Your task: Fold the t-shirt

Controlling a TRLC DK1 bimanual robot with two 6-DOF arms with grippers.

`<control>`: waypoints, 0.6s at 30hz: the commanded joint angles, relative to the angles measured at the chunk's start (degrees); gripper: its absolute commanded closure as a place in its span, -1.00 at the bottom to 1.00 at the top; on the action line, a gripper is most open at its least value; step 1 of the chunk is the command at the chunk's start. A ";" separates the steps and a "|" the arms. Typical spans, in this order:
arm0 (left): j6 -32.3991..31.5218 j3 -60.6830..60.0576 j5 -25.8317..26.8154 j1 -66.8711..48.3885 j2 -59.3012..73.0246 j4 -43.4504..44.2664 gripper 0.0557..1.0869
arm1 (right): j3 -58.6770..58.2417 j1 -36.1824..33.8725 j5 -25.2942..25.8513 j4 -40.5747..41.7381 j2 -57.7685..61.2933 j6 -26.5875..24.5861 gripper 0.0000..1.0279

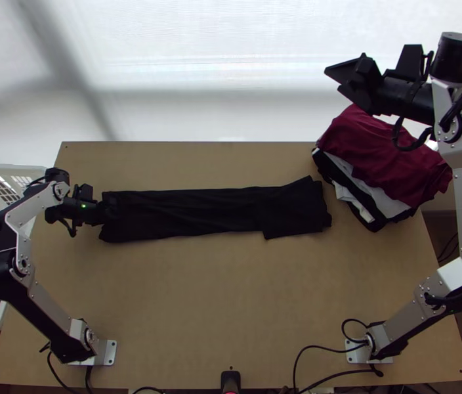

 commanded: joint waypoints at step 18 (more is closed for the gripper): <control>8.35 21.00 1.16 20.28 -6.16 -25.74 0.92 | 0.62 -1.97 -1.74 1.37 -0.78 0.90 -0.70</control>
